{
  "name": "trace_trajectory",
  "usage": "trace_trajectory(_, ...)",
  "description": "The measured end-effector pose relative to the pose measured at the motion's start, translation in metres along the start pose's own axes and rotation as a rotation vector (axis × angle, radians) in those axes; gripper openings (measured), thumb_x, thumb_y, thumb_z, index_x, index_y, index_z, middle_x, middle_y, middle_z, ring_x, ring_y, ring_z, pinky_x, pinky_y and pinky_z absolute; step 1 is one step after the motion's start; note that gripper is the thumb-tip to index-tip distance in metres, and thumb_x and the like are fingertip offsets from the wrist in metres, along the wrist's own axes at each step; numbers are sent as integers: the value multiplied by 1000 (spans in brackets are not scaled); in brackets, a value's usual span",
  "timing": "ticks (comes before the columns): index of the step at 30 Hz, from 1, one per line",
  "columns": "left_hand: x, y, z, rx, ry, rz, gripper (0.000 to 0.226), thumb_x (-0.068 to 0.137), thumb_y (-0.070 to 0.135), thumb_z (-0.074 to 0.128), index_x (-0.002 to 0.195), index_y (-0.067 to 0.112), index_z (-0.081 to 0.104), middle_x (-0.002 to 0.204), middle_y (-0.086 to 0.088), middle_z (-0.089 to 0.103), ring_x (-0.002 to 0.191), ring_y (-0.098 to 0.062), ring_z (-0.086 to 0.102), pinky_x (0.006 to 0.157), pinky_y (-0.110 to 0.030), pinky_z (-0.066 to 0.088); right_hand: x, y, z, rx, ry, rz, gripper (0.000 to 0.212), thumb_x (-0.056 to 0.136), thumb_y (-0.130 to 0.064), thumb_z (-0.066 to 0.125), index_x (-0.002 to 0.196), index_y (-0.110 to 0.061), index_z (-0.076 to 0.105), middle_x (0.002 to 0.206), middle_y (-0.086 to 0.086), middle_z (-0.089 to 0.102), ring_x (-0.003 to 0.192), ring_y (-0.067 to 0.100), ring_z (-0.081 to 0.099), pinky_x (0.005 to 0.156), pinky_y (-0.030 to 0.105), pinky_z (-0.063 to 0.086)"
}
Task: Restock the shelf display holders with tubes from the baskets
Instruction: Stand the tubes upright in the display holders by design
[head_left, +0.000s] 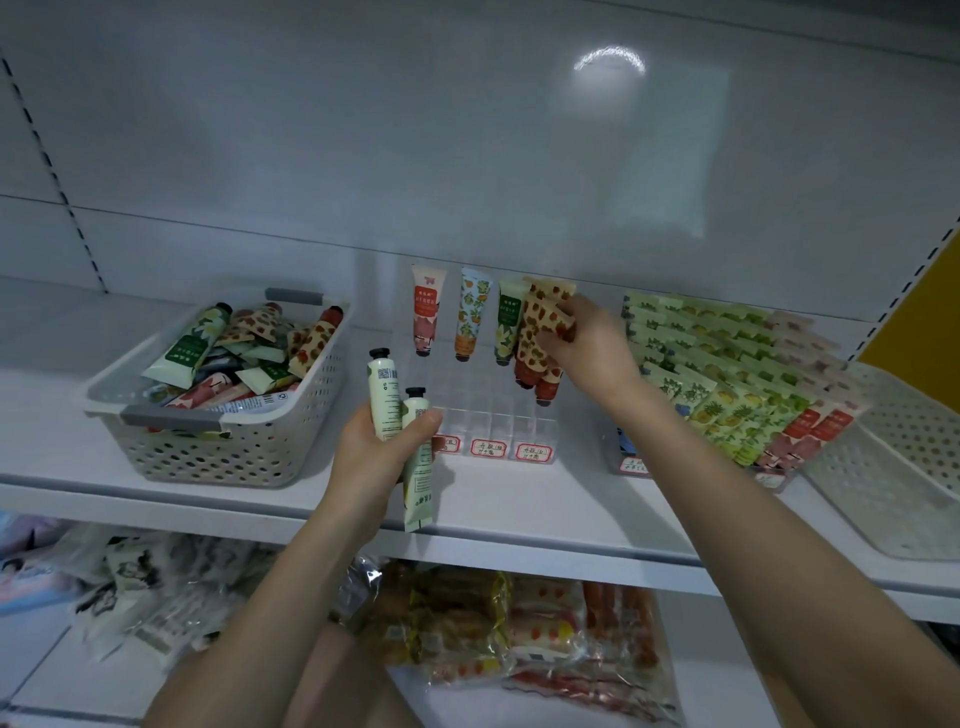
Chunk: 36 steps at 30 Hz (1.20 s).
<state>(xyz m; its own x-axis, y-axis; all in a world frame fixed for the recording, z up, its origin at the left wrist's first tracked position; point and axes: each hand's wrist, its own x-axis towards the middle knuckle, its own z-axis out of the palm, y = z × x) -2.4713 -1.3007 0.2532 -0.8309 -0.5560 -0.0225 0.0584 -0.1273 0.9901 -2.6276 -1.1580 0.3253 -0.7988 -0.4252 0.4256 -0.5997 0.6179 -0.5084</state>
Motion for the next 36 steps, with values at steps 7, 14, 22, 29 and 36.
trace_trajectory(7, 3, -3, -4, -9, 2, -27, 17, 82, 22, 67, 95, 17, 58, 95, -11, 67, 91, -27, 65, 80, -38, 53, 6, -4, 12, -124, -92, 8, 36, 93, -14, 53, 125, 2, 47, 119, 21, 57, 105, 34, 57, 84, 37, 46)
trace_trajectory(14, 6, -7, -6, -9, 3, -22, 14, 83, 21, 67, 95, 18, 59, 97, -13, 67, 91, -27, 66, 83, -40, 52, 14, -13, 5, -185, -60, 8, 22, 97, -11, 44, 106, 3, 57, 102, 20, 60, 90, 33, 58, 75, 38, 47)
trace_trajectory(22, 10, -13, 0, 0, 18, -66, 34, 82, 25, 68, 110, 10, 55, 102, -14, 65, 92, -25, 65, 77, -35, 51, 20, -14, 10, -231, -84, 28, 22, 97, -5, 39, 99, 5, 58, 99, 22, 60, 88, 36, 59, 77, 45, 49)
trace_trajectory(29, 13, -9, 11, -15, -5, -55, 31, 84, 22, 66, 110, 9, 56, 93, -8, 66, 73, -13, 67, 80, -38, 53, 20, -7, 11, -221, -58, 14, 22, 97, -10, 41, 99, 3, 59, 95, 20, 61, 80, 34, 60, 74, 48, 51)
trace_trajectory(36, 11, -6, 18, -41, -34, -51, 30, 84, 20, 66, 109, 7, 55, 94, -12, 64, 73, -14, 66, 68, -29, 49, 22, -5, 12, -194, -70, 38, 21, 96, -8, 42, 101, 4, 60, 96, 19, 63, 82, 34, 62, 77, 50, 51)
